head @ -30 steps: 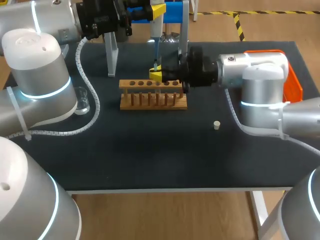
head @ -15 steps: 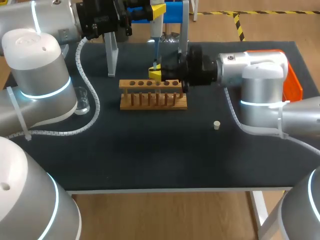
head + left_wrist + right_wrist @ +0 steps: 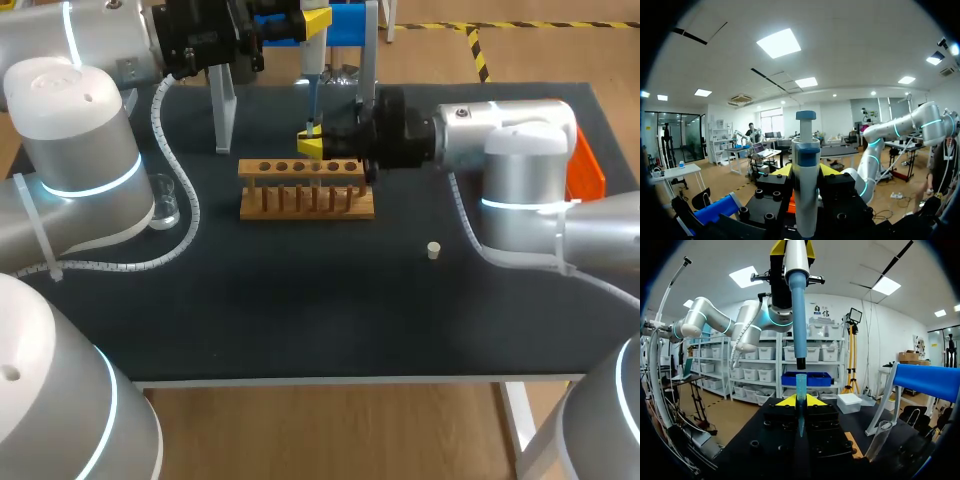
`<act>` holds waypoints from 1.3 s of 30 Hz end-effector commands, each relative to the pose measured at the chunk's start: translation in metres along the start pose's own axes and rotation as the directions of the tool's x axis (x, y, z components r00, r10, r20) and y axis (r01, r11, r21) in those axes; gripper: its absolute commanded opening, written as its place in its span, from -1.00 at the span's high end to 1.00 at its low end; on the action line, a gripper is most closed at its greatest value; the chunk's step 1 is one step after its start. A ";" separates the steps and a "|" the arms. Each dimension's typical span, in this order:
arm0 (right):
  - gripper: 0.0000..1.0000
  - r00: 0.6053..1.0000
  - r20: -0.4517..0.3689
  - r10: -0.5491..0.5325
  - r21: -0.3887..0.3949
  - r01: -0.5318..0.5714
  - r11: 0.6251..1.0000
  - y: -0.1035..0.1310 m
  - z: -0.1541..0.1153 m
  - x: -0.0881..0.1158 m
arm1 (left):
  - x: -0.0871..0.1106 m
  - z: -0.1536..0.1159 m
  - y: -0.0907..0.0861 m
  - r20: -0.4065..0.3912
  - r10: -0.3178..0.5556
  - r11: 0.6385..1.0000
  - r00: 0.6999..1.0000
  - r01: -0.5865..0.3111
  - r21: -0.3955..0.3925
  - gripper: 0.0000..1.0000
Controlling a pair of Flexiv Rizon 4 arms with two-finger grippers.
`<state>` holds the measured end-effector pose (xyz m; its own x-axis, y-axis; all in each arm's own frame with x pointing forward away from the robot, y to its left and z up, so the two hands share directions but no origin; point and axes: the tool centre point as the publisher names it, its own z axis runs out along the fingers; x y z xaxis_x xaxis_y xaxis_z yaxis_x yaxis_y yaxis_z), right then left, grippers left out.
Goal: Invert the test tube, pick up the pipette, mount the tip to pipette, aspirate from beaker and dispense into the tube, eject the tip, return the pipette, and cap with the stopper.
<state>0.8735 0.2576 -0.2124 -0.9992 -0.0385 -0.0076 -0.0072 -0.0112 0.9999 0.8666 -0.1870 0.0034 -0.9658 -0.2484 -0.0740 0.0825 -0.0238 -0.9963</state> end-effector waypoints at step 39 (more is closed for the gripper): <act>1.00 1.000 0.008 -0.004 -0.003 0.004 1.000 0.004 0.000 -0.004 | 0.000 0.000 0.000 0.000 0.001 1.000 1.000 -0.001 0.002 1.00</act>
<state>0.8771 0.2577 -0.2090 -0.9994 -0.0316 -0.0109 -0.0104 -0.0153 0.9998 0.8666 -0.1870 0.0034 -0.9658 -0.2484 -0.0740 0.0824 -0.0238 -0.9963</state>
